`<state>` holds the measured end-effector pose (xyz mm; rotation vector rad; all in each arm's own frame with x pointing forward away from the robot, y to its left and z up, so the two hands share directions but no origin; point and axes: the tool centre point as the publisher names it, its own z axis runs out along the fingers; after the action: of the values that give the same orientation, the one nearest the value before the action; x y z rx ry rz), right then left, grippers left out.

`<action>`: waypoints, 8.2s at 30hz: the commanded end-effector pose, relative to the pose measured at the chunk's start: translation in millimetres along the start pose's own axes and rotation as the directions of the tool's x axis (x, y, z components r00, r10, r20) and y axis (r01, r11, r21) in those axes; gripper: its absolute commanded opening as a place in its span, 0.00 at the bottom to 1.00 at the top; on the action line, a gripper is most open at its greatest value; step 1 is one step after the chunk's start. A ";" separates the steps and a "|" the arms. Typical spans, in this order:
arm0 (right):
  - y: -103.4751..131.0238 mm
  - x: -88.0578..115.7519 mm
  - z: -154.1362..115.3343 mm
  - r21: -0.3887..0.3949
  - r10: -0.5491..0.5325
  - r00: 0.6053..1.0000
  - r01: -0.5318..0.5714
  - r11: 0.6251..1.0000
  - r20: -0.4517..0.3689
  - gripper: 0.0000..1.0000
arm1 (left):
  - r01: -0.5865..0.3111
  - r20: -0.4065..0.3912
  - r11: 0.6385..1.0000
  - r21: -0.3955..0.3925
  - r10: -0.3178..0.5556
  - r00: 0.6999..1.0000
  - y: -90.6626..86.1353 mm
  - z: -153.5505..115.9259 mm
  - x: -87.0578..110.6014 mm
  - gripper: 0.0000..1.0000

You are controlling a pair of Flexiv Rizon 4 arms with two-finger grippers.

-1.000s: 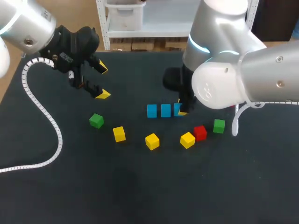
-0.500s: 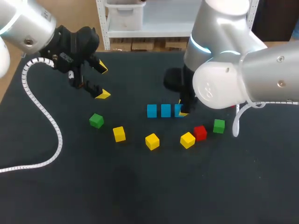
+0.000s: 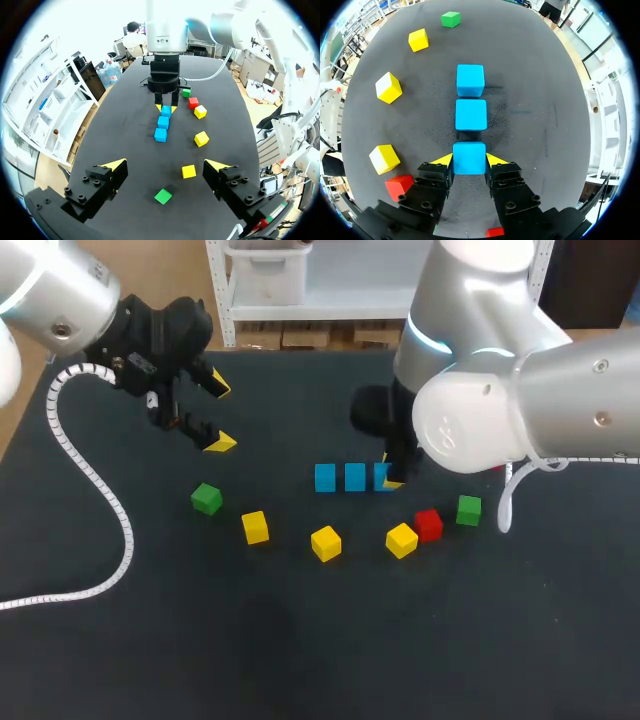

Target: Place the blue cubes, place green cubes on the blue cubes, place the yellow cubes on the green cubes, then place the red cubes on the yellow cubes, and place purple cube on the red cubes.

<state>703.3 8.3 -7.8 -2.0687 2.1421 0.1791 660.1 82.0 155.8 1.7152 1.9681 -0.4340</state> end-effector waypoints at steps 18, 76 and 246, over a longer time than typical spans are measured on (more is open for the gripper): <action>-1.9 2.5 0.1 -0.006 0.002 1.000 -0.002 1.000 -0.004 0.00 | -0.002 0.001 1.000 0.002 0.002 1.000 1.0 0.1 0.4 1.00; -3.4 1.4 -3.5 -0.014 -0.009 1.000 0.009 1.000 0.009 0.85 | -0.002 0.001 1.000 0.002 0.002 1.000 1.0 0.1 0.4 1.00; 50.3 109.1 -16.8 0.027 0.170 0.967 -0.178 0.984 0.190 0.47 | -0.002 0.001 1.000 0.002 0.002 1.000 1.0 0.1 0.4 1.00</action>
<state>647.0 -100.6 -13.4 -1.7584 2.1889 0.3243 660.1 81.9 155.8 1.7152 1.9682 -0.4340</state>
